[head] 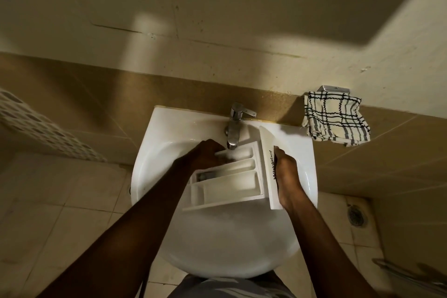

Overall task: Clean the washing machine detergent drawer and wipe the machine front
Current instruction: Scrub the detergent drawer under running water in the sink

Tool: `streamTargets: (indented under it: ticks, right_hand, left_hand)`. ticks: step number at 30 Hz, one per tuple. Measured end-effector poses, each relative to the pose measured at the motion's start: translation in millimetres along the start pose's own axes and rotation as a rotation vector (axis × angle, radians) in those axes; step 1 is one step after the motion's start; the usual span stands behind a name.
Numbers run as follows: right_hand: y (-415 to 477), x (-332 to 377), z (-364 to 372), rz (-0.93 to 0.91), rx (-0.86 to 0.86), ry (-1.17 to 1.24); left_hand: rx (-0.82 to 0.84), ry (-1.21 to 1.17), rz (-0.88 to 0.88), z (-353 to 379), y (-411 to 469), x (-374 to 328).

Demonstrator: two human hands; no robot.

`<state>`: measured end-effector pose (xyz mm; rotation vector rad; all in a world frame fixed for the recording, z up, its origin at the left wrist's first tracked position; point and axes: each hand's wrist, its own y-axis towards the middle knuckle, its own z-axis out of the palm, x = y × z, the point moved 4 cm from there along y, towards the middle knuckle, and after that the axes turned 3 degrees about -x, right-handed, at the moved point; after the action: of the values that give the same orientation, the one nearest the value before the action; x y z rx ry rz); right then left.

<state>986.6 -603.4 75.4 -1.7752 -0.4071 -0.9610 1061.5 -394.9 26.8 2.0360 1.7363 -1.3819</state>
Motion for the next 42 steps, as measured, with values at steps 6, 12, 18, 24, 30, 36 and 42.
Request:
streamTargets:
  ticks: [6, 12, 18, 24, 30, 36, 42]
  right_hand:
    - [-1.1, -5.0, 3.0, 0.026, -0.002, 0.015]
    - [-8.3, -8.2, 6.9, 0.067, 0.027, 0.014]
    - [0.5, -6.5, 1.0, 0.137, 0.029, -0.046]
    - [-2.2, -4.1, 22.5, 0.145, 0.037, -0.114]
    - [3.6, -4.7, 3.7, 0.138, -0.002, -0.09]
    - [-5.5, -10.4, 30.3, 0.108, 0.035, -0.091]
    - [2.0, -12.0, 15.6, 0.084, 0.017, -0.098]
  left_hand:
    - [-0.023, -0.035, -0.023, -1.3, 3.7, -1.3]
    - [-0.077, 0.001, -0.057, 2.8, 5.5, -2.9]
    - [-0.037, 0.023, -0.055, 0.9, -2.5, -5.0]
    - [-0.106, -0.173, -0.057, 11.3, -3.3, -21.8]
    - [-0.014, -0.129, -0.122, -1.1, -6.1, 8.5]
    - [-0.169, -0.155, -0.053, 15.0, -2.4, -28.9]
    - [-0.047, -0.219, -0.086, 4.0, -6.2, 5.9]
